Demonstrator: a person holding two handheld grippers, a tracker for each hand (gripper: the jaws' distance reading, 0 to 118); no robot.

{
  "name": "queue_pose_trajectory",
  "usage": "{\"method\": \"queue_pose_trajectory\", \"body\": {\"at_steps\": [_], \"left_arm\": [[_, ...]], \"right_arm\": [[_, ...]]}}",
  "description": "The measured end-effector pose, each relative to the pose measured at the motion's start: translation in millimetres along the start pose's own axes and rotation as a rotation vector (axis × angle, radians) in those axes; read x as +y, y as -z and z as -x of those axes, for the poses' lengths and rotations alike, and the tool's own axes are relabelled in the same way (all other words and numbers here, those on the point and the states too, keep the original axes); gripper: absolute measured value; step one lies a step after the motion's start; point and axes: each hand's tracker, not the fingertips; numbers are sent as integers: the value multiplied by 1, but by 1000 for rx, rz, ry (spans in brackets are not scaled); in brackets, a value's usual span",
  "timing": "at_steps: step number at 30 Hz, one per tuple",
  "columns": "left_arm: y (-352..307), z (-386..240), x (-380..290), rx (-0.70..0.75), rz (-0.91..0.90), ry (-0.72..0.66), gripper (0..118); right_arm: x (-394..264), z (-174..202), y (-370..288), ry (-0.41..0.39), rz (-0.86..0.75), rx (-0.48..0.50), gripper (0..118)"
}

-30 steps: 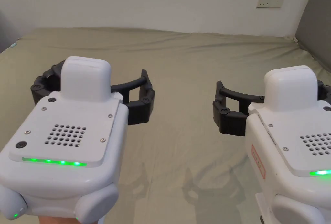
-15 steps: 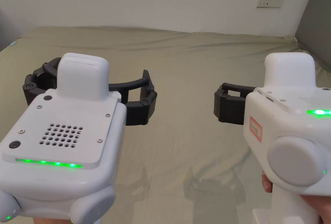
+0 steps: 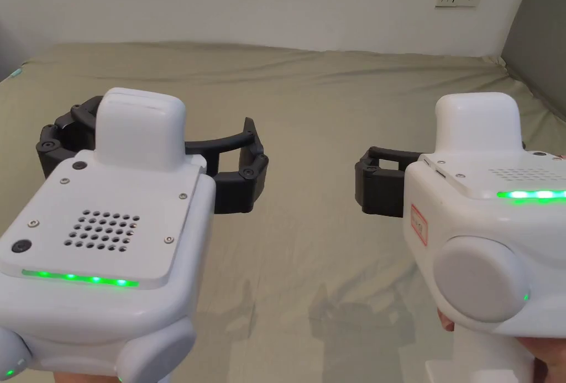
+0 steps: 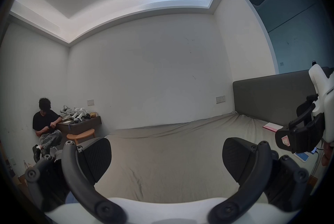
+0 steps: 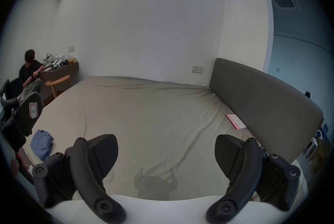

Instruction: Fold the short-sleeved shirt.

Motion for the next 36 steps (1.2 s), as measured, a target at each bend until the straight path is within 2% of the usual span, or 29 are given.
{"method": "queue_pose_trajectory", "body": {"at_steps": [6,9,12,14,15,18,21,25,36], "left_arm": [[1,-1,0,0,2,3,118],[1,-2,-1,1,3,4,118],[0,-2,-1,2,2,1,118],[-2,-2,0,3,1,-2,118],[-1,-1,0,4,1,-2,118],[-3,-1,1,6,-3,-8,118],[-4,0,2,8,-5,-14,118],[-5,-1,1,5,-5,-10,118],[-8,-1,4,13,-23,-15,118]], "right_arm": [[1,-8,-1,62,17,82,111],[2,-10,-3,78,-2,68,111],[-3,-7,-8,22,-134,-20,111],[-13,-8,-10,-35,-265,-26,111],[-18,-10,-11,-79,-315,2,111],[-22,-10,-11,-58,-286,-22,111],[-27,-13,-11,-22,-322,1,111],[-29,-9,-15,-73,-364,-29,111],[-25,-6,-20,-74,-389,-17,111]]}}
